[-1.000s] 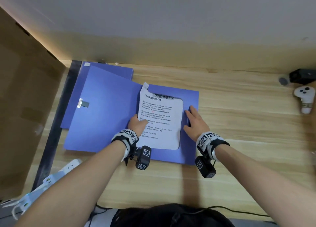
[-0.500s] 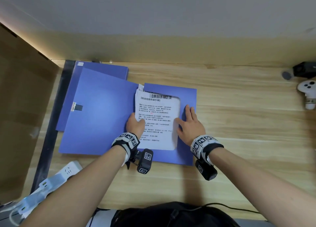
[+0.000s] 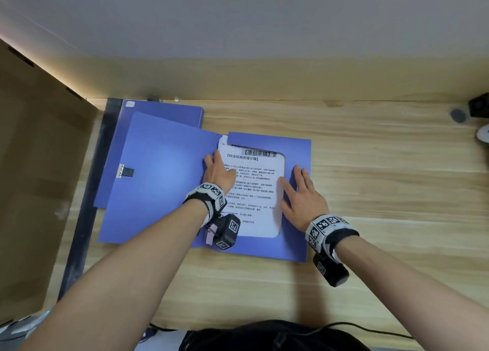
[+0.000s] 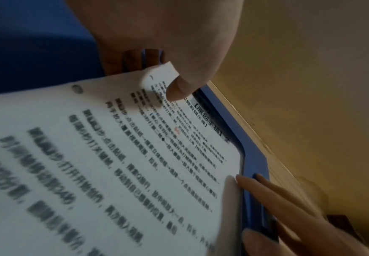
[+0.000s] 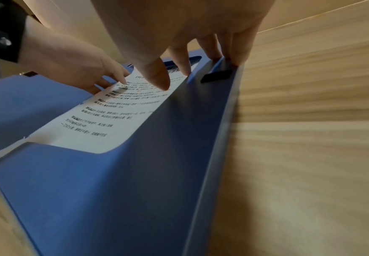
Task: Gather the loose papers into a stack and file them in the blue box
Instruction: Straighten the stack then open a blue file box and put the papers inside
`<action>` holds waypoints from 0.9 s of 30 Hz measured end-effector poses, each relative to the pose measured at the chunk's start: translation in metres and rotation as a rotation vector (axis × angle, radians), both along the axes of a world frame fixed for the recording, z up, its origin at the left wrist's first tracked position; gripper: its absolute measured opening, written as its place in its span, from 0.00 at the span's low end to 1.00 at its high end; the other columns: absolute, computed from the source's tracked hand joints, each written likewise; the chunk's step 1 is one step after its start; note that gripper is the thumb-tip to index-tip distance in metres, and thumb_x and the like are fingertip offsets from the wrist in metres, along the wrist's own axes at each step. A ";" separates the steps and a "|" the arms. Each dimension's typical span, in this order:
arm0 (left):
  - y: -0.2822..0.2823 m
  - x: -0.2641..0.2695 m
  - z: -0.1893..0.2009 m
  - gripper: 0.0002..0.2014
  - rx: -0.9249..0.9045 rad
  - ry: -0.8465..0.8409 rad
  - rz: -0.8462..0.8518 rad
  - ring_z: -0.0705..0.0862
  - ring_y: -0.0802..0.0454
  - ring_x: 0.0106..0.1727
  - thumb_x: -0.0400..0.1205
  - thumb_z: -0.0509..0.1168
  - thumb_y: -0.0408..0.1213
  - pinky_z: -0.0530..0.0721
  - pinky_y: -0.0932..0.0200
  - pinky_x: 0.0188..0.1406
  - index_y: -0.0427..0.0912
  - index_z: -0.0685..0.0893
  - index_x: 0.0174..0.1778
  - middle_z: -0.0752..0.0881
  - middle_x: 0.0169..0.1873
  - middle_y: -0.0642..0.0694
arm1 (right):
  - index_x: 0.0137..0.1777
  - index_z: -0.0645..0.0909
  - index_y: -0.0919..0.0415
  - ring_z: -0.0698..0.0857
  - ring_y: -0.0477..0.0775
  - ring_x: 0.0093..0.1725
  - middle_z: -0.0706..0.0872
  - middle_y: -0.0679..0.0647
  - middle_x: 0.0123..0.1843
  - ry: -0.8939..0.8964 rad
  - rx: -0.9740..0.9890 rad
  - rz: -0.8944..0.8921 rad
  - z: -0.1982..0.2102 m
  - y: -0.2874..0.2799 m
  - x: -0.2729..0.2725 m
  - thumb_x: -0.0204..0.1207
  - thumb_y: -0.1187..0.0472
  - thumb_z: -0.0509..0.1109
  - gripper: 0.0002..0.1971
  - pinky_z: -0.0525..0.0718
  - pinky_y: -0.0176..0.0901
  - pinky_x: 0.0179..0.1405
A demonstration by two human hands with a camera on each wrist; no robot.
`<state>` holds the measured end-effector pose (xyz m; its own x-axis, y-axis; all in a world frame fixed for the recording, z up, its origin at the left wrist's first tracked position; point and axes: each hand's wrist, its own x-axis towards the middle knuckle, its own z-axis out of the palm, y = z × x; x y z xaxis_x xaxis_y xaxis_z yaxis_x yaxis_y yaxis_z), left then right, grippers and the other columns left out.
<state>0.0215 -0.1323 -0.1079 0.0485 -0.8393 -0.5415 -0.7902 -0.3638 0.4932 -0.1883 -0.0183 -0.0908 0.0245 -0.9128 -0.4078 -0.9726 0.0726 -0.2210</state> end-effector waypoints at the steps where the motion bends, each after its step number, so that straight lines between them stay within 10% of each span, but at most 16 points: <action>1: -0.002 -0.006 0.000 0.31 0.028 -0.006 0.001 0.83 0.33 0.47 0.78 0.61 0.39 0.86 0.40 0.52 0.46 0.62 0.80 0.67 0.68 0.41 | 0.81 0.58 0.48 0.46 0.62 0.87 0.46 0.60 0.88 -0.003 0.004 -0.003 0.000 0.000 0.000 0.81 0.49 0.55 0.28 0.83 0.55 0.63; 10: 0.015 -0.039 0.000 0.35 0.090 0.216 0.231 0.73 0.40 0.77 0.78 0.63 0.39 0.75 0.45 0.73 0.40 0.61 0.83 0.69 0.80 0.41 | 0.84 0.54 0.46 0.44 0.60 0.87 0.43 0.58 0.88 0.029 0.011 0.008 0.000 0.001 0.000 0.81 0.46 0.52 0.30 0.84 0.52 0.58; 19: 0.088 0.008 0.009 0.19 0.113 0.084 0.050 0.83 0.44 0.60 0.79 0.62 0.40 0.81 0.50 0.62 0.45 0.81 0.66 0.78 0.62 0.43 | 0.83 0.55 0.46 0.44 0.58 0.87 0.45 0.56 0.88 -0.008 -0.002 -0.029 -0.002 0.002 0.001 0.81 0.49 0.54 0.30 0.84 0.53 0.60; 27: 0.098 -0.001 0.011 0.32 0.214 0.065 -0.066 0.75 0.42 0.68 0.68 0.57 0.52 0.78 0.41 0.68 0.46 0.75 0.70 0.74 0.64 0.42 | 0.86 0.46 0.60 0.41 0.53 0.87 0.40 0.53 0.88 -0.052 0.050 -0.054 -0.004 0.001 -0.006 0.83 0.50 0.55 0.36 0.73 0.51 0.75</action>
